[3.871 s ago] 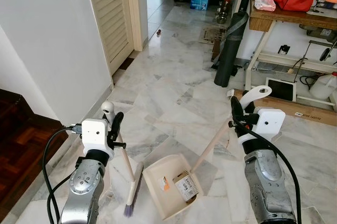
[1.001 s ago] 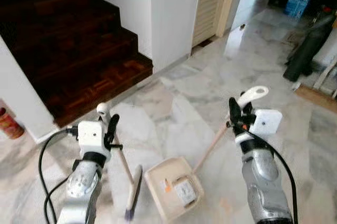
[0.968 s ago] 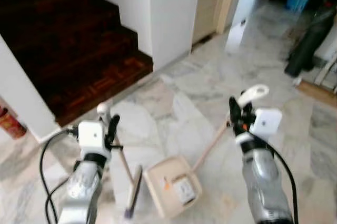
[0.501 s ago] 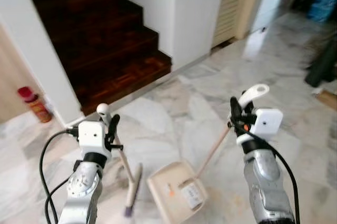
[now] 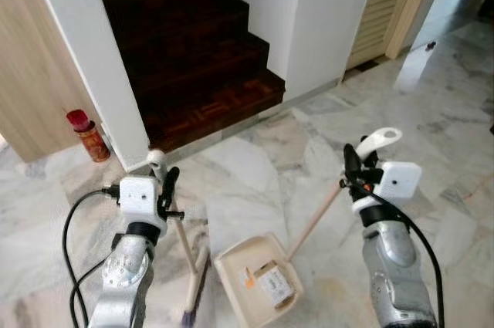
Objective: Sweep floor
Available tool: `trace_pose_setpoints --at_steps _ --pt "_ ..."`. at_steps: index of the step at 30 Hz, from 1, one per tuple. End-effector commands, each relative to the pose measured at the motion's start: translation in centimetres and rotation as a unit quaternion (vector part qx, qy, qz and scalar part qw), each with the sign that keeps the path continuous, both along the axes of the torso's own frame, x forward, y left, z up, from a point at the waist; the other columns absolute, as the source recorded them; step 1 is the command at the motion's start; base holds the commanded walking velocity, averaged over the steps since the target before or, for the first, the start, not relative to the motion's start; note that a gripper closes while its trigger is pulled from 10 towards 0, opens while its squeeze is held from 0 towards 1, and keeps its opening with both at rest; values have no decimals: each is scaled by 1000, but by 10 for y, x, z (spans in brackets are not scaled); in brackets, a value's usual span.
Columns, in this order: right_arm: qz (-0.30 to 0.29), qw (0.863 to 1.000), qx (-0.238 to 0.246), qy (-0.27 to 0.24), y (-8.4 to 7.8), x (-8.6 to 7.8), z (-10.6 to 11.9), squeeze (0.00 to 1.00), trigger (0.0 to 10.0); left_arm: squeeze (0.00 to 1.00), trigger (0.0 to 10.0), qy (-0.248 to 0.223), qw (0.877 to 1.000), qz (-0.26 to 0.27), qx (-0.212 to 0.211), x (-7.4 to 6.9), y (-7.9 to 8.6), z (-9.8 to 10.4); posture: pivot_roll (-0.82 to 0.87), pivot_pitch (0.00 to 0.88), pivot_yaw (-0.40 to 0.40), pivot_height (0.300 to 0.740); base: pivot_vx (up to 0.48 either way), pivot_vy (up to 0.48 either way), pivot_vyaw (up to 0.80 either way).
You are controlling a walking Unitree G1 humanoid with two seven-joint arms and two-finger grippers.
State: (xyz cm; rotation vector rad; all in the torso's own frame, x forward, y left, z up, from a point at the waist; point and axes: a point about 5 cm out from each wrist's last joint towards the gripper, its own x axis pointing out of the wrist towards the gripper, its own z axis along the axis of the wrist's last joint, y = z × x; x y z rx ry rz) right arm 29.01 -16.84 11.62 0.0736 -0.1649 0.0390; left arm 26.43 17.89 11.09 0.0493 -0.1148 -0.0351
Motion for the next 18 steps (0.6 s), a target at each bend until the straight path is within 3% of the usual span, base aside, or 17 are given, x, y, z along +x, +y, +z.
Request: trace_pose_setpoints --at_steps 1,8,18 --pt "-4 999 10 -30 -3 1 12 0 10000 0 10000 -24 1000 -7 8 3 -4 11 -10 0 -13 740 0 345 0" --pt "-4 1000 7 -29 -3 1 12 0 10000 0 10000 -24 1000 -6 9 3 -4 11 -10 0 -13 740 0 348 0" --pt "-2 1000 7 -30 -1 2 12 0 10000 0 10000 -23 1000 -5 10 3 -4 12 -3 0 -13 740 0 302 488"
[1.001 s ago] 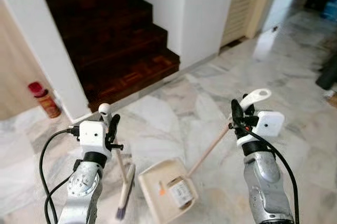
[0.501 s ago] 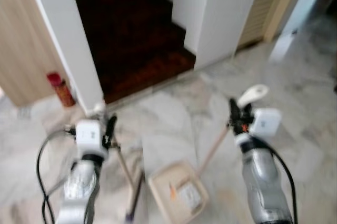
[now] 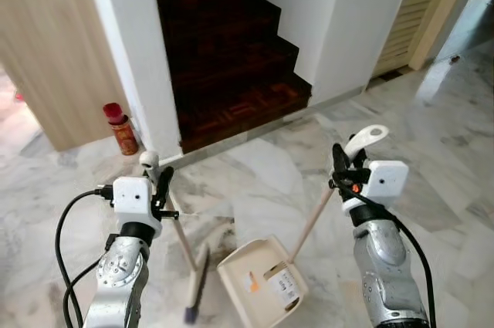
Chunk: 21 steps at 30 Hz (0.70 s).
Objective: Sweep floor
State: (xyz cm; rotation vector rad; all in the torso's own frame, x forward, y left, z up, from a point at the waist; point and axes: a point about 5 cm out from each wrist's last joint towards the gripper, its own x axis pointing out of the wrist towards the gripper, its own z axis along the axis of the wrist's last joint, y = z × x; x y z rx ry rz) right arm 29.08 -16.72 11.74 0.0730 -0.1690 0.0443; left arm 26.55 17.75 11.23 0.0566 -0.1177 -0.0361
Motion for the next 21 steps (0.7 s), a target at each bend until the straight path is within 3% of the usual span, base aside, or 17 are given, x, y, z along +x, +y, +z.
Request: trace_pose_setpoints --at_steps 1,14,21 --pt "-4 1000 8 -28 -2 1 11 0 10000 0 10000 -21 1000 -5 6 2 -3 10 -3 0 -13 740 0 296 587" --pt "-5 1000 9 -28 -2 1 11 0 10000 0 10000 -20 1000 -6 7 2 -3 10 -6 0 -11 740 0 301 542" --pt "-5 1000 11 -26 -3 2 11 0 10000 0 10000 -19 1000 -7 6 2 -3 9 -5 0 -10 740 0 302 0"
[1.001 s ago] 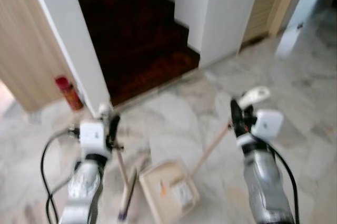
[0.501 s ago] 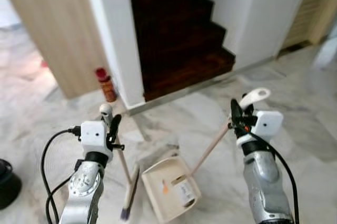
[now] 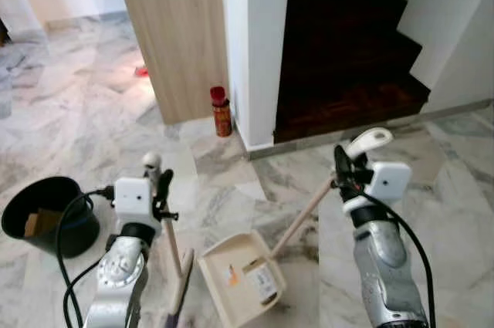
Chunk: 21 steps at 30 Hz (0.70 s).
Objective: Sweep floor
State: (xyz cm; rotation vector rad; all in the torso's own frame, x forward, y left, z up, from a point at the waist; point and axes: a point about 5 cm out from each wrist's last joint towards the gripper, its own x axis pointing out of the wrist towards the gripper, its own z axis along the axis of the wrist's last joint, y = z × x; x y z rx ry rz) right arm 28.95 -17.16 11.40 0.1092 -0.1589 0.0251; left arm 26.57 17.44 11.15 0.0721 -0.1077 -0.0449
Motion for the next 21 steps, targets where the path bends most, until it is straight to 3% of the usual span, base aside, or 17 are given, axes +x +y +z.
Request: trace_pose_setpoints --at_steps 1,6,16,21 --pt "2 999 -9 -32 2 4 15 0 10000 0 10000 -24 1000 -3 -2 1 0 10 -5 0 -10 740 0 300 0" --pt "6 999 -12 -35 3 4 15 0 10000 0 10000 -24 1000 -4 -2 1 0 10 -5 0 -9 740 0 299 0" --pt "9 999 -10 -37 5 3 16 0 10000 0 10000 -22 1000 -3 0 -1 1 9 -6 0 -5 740 0 297 596" --pt "11 999 -6 -33 5 2 15 0 10000 0 10000 -22 1000 -1 1 -1 1 9 -5 0 -4 740 0 298 0"
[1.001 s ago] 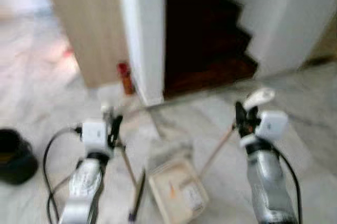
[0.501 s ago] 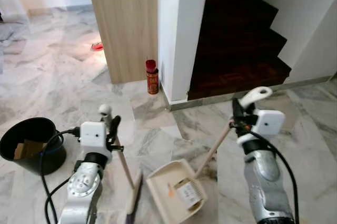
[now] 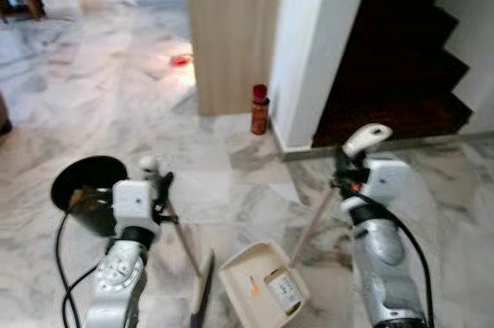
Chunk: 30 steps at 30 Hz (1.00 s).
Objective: Sweep floor
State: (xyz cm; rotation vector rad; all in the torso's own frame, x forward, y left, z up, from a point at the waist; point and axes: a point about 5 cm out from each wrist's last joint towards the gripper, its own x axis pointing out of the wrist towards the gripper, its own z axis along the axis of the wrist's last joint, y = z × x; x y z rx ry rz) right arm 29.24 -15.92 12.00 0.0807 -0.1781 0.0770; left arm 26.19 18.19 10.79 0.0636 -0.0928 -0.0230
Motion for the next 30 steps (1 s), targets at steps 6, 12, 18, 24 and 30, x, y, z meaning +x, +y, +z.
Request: trace_pose_setpoints --at_steps 6,12,18,24,30 --pt "-15 1000 8 -20 -7 0 9 0 10000 0 10000 -28 1000 -12 7 3 -5 12 -3 0 -3 740 0 298 0" --pt "-16 1000 8 -19 -8 -1 8 0 10000 0 10000 -28 1000 -11 8 4 -5 13 -2 0 -3 740 0 297 0" --pt "-15 1000 11 -19 -7 0 9 0 10000 0 10000 -29 999 -9 9 5 -5 13 2 0 -5 740 0 296 0" --pt "-16 1000 10 -18 -7 0 9 0 10000 0 10000 -30 999 -9 8 6 -5 14 2 0 -4 740 0 296 0" --pt "-17 1000 12 -20 -7 0 10 0 10000 0 10000 -30 999 -4 12 6 -3 14 3 0 -4 740 0 292 0"
